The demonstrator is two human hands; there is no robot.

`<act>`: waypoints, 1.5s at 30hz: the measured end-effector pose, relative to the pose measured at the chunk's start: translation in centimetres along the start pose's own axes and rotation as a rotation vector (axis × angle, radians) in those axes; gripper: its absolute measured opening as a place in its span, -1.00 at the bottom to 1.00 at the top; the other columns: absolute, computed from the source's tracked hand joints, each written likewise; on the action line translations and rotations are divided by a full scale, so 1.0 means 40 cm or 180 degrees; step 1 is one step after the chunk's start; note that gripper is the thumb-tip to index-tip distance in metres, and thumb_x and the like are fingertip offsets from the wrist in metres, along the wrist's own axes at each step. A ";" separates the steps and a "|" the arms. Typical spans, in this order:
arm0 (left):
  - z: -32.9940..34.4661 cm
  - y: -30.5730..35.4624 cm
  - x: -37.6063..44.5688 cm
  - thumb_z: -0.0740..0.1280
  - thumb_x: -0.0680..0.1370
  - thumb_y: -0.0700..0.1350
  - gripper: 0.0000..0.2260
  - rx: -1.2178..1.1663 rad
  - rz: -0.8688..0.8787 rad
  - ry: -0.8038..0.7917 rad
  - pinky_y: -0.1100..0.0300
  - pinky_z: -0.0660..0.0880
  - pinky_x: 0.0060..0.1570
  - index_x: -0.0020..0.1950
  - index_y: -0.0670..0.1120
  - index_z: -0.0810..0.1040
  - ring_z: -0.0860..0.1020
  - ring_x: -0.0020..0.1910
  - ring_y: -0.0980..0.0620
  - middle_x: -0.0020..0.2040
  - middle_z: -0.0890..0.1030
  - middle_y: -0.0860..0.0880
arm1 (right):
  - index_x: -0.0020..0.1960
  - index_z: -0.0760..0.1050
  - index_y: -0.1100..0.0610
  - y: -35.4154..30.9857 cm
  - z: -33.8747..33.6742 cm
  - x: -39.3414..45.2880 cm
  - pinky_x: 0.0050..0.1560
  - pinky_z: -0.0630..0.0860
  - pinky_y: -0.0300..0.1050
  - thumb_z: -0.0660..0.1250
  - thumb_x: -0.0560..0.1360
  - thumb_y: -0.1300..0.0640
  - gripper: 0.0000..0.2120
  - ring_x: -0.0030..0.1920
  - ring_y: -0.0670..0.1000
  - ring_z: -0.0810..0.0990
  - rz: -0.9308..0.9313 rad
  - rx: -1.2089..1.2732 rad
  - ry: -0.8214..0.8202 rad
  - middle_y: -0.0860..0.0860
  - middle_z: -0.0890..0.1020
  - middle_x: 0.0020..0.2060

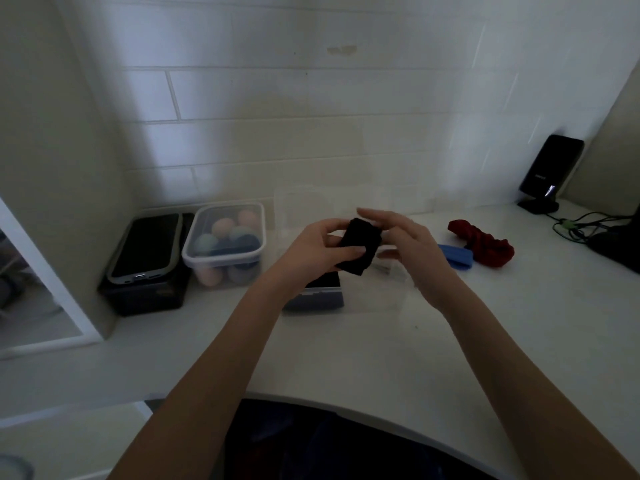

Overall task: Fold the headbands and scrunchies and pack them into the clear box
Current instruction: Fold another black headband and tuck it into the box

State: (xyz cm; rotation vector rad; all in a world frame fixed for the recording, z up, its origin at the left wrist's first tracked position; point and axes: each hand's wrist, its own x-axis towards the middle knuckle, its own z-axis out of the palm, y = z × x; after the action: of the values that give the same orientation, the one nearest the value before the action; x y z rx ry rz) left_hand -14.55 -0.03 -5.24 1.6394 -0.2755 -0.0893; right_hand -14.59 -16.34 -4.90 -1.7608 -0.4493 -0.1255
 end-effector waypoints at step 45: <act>-0.077 -0.014 -0.011 0.39 0.42 -0.26 -0.75 0.3387 0.0259 -0.0647 0.11 0.54 0.04 0.04 -0.01 0.67 0.60 -0.06 0.00 0.00 0.67 -0.06 | 0.25 0.54 0.09 -0.010 0.028 0.047 -0.06 0.41 -0.25 0.41 0.45 0.10 -0.62 0.00 0.00 0.58 0.0858 -0.2413 -0.1141 0.10 0.62 0.13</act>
State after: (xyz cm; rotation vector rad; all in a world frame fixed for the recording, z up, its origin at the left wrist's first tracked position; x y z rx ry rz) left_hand -14.24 3.09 -5.55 2.6754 -0.6105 -0.0459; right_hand -13.17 -14.77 -4.19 -2.5910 -0.4444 0.2501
